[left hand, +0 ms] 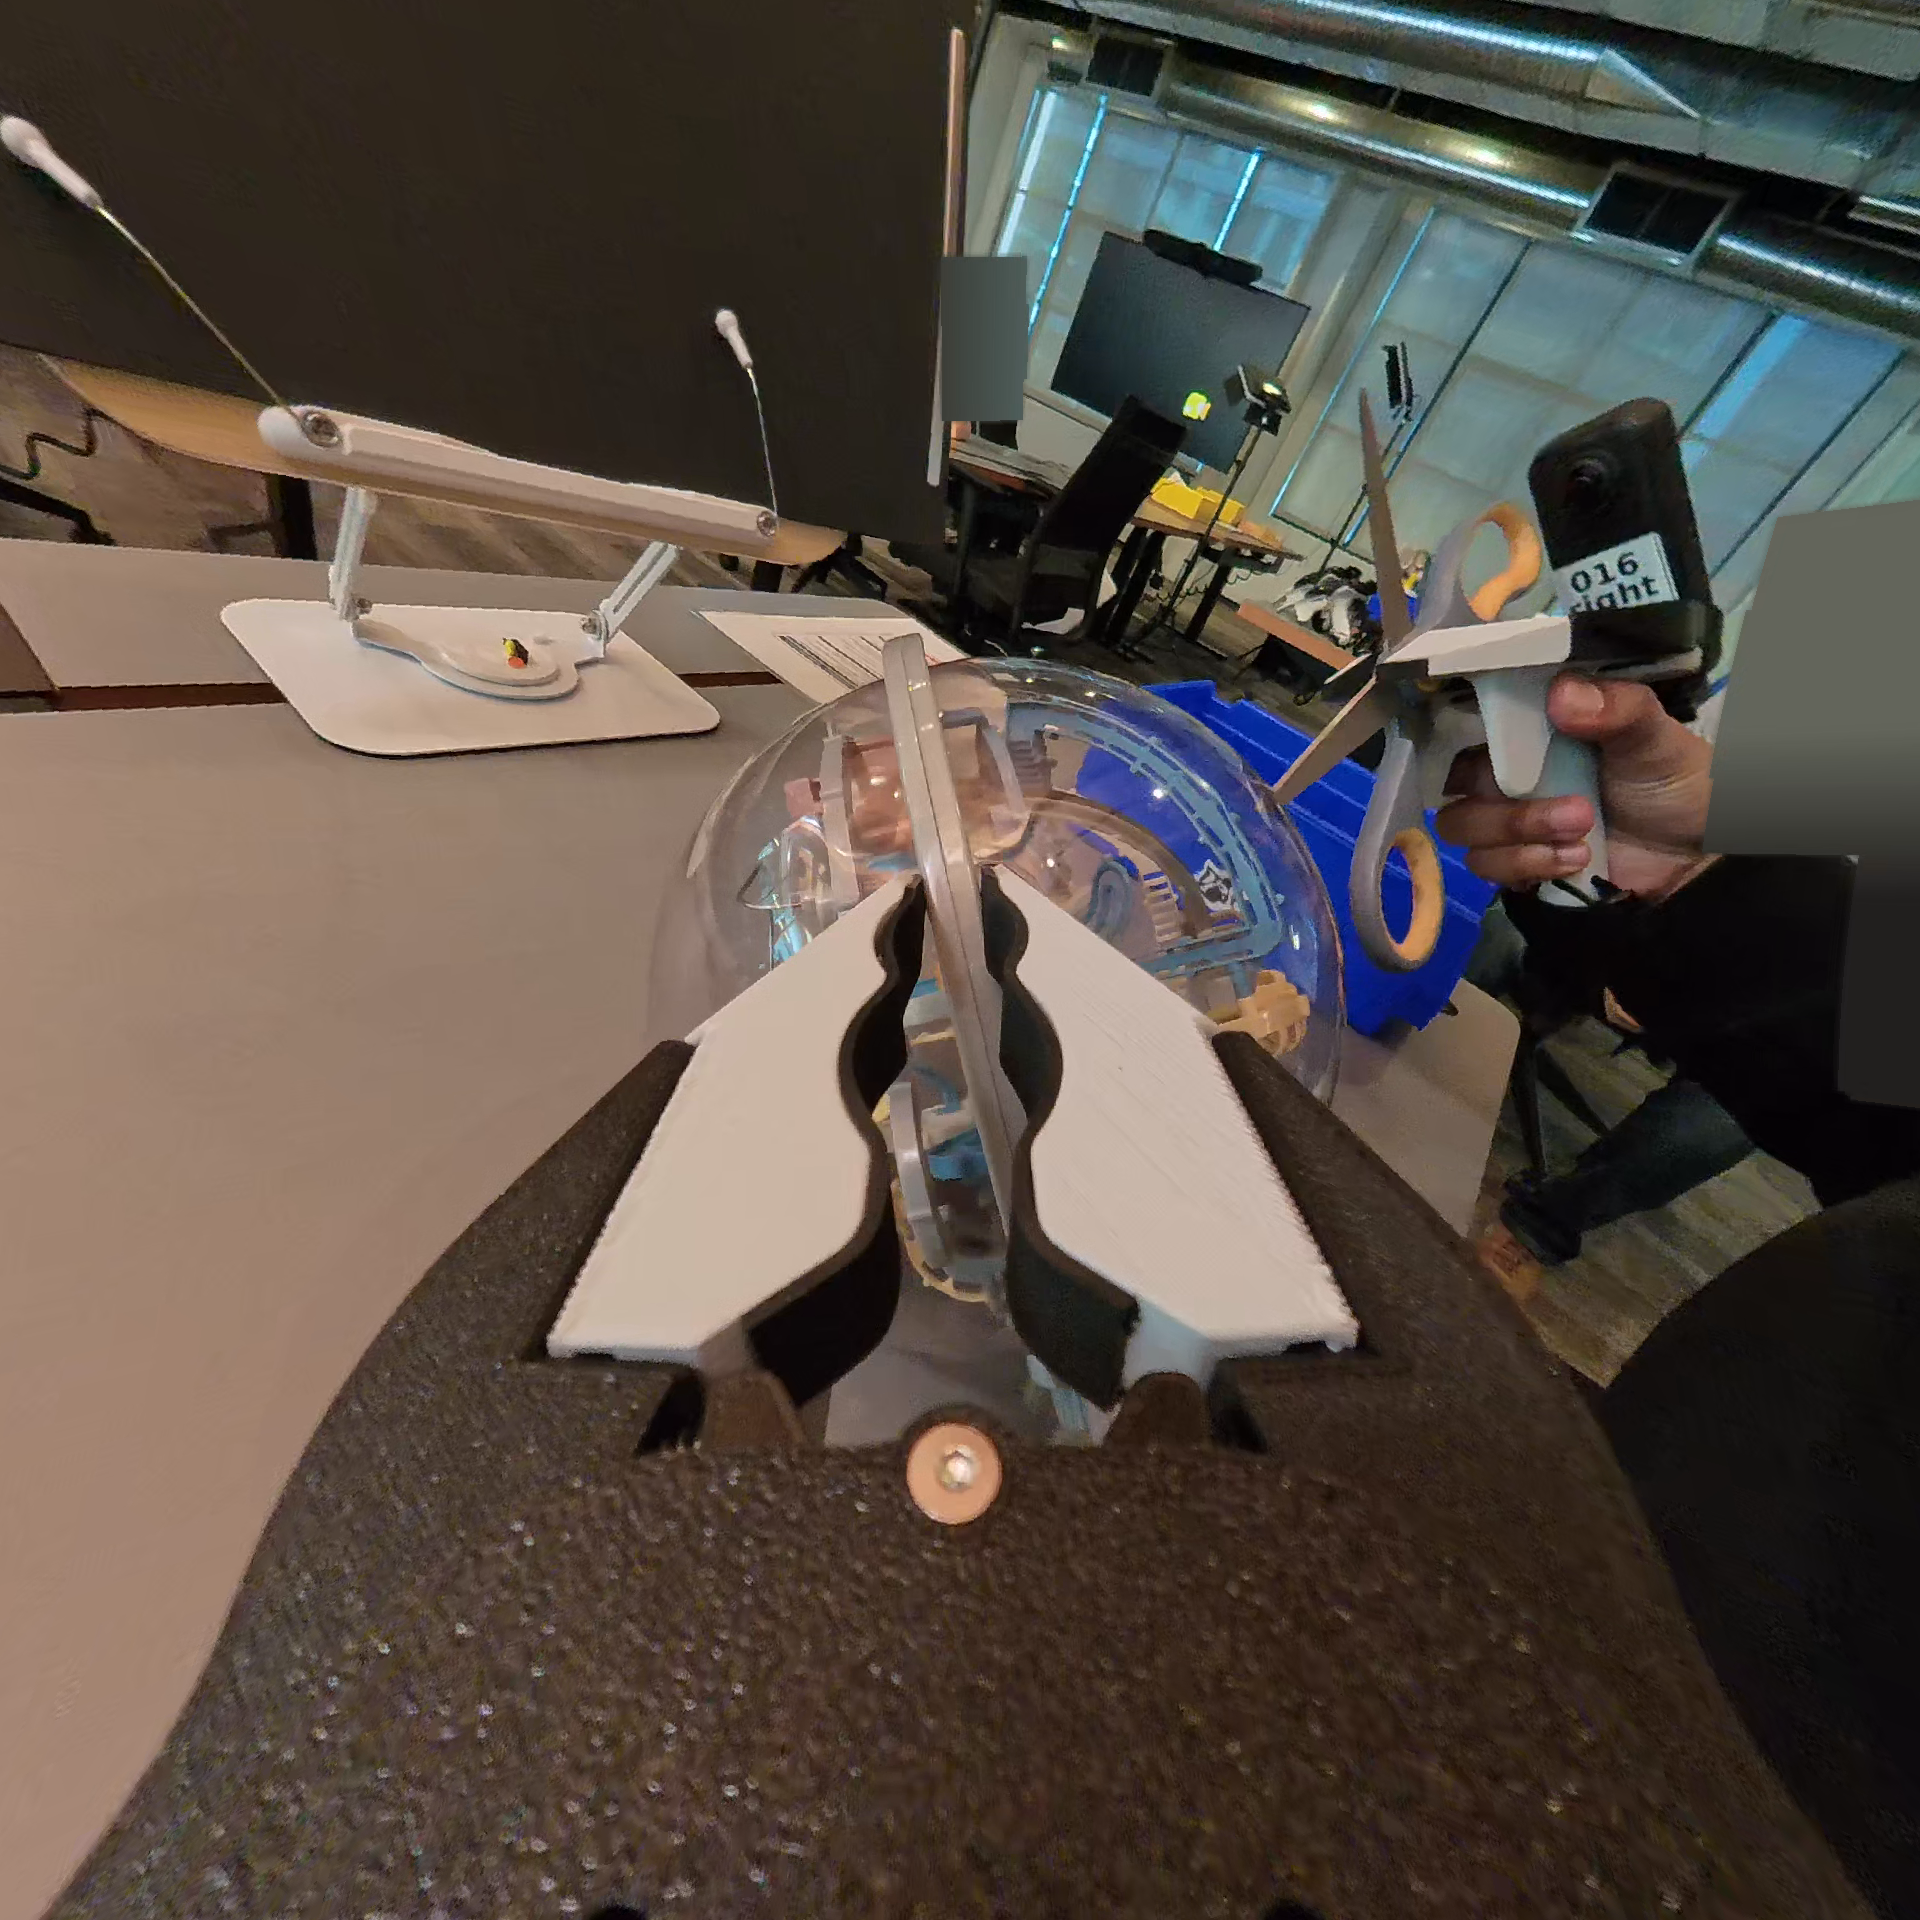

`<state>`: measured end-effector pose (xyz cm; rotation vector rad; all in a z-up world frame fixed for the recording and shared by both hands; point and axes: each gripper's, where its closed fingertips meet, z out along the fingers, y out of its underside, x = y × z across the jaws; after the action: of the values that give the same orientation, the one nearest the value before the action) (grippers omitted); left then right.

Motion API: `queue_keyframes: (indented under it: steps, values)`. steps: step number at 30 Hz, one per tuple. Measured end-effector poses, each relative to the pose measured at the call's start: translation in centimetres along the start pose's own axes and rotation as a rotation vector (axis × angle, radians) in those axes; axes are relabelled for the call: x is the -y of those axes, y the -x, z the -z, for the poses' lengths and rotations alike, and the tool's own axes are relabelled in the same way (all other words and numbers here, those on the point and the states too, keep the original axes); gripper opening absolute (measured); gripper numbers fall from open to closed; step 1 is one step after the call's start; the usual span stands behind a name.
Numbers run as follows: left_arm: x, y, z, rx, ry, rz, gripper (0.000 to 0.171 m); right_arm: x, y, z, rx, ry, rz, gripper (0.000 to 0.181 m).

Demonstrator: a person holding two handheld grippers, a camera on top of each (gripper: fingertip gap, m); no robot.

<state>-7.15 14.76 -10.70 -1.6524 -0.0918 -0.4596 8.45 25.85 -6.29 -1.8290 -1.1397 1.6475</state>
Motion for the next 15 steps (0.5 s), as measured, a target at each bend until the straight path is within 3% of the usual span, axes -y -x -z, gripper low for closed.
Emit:
queue_keyframes:
  steps: [1,8,10,12,13,15]
  values:
    - [0.1,0.2,-0.1,-0.009,-0.001,0.009,0.010,0.2,-0.2,-0.2,-0.002,0.011,-0.004,0.017]
    - [0.9,-0.4,-1.0,-0.145,-0.052,0.122,0.009,-0.3,-2.7,-1.9,-0.071,0.180,-0.017,0.019]
    - [1.0,0.0,-1.7,-0.095,-0.040,0.094,0.009,-0.6,-2.4,-3.0,-0.078,0.199,-0.010,0.019]
    - [1.1,0.3,-2.1,-0.070,-0.024,0.076,0.009,-1.6,-4.3,-3.5,-0.272,0.292,0.298,0.016]
    - [1.2,0.7,-2.1,-0.041,-0.023,0.069,0.009,-1.7,-4.2,-3.8,-0.285,0.290,0.357,0.016]
    - [1.3,1.6,-2.0,-0.006,-0.010,0.053,0.009,-0.6,-2.4,-4.4,-0.163,0.180,0.206,0.015]
